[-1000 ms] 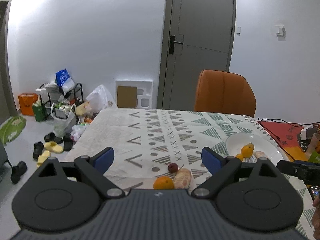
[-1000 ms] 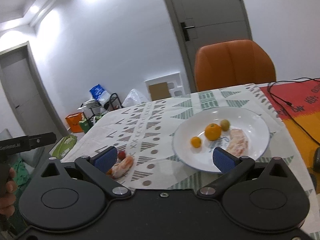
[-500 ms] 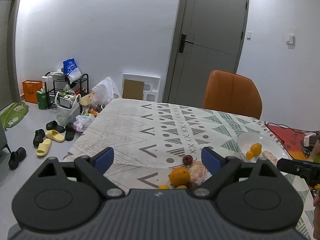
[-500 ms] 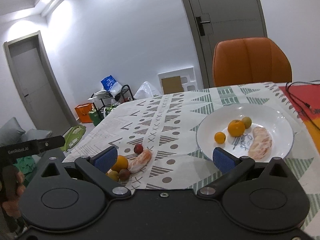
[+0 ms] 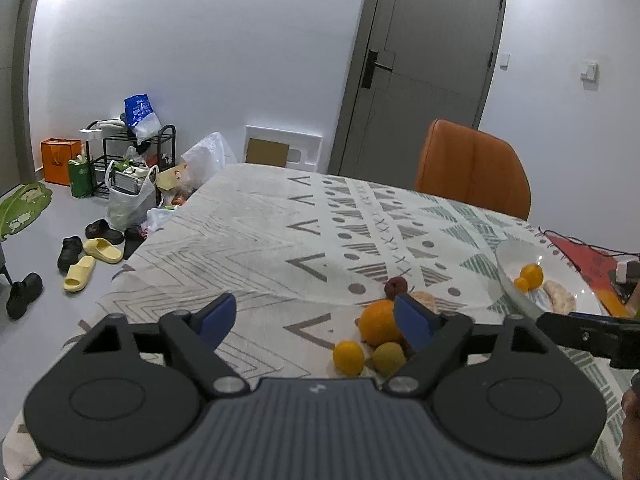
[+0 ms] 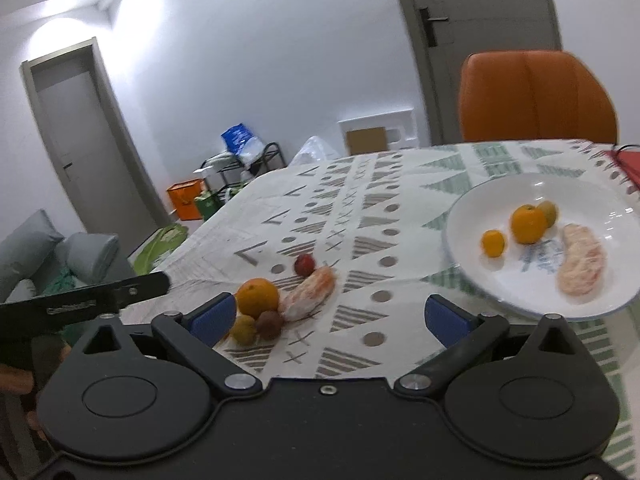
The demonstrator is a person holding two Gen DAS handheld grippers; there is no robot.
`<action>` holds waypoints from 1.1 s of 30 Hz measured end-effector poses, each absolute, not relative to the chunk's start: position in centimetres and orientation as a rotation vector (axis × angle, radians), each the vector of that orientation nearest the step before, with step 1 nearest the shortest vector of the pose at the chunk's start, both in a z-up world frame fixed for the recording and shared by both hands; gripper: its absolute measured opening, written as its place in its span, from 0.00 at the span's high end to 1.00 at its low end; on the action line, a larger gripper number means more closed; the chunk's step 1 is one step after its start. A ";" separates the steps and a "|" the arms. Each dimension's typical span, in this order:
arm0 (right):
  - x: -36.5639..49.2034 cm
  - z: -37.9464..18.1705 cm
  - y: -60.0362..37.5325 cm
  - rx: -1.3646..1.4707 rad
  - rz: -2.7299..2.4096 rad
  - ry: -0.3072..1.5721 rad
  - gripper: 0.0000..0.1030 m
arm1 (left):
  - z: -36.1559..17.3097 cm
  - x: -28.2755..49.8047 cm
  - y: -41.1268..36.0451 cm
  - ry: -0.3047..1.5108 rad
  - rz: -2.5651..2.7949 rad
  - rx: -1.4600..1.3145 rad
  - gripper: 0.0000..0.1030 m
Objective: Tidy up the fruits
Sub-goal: 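Move both open tools back toward the remaining fruits, then grasp a small orange fruit with the left tool while the right tool grasps a dark brown fruit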
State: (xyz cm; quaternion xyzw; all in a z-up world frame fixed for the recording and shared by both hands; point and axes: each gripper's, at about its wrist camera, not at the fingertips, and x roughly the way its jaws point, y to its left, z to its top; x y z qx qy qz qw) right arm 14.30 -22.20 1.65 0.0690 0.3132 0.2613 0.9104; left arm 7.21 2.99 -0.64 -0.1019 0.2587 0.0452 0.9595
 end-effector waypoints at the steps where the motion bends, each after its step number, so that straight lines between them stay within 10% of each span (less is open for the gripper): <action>1: 14.4 1.4 -21.9 0.145 0.549 0.654 0.10 | -0.9 7.4 3.0 0.533 0.092 -0.213 0.23; 26: 16.9 -1.4 -18.1 0.141 0.625 0.754 0.55 | -5.4 10.8 2.4 0.678 -0.023 -0.266 0.80; 33: 17.3 -1.9 -16.8 0.125 0.646 0.778 0.59 | -5.0 10.6 3.9 0.671 0.007 -0.292 0.80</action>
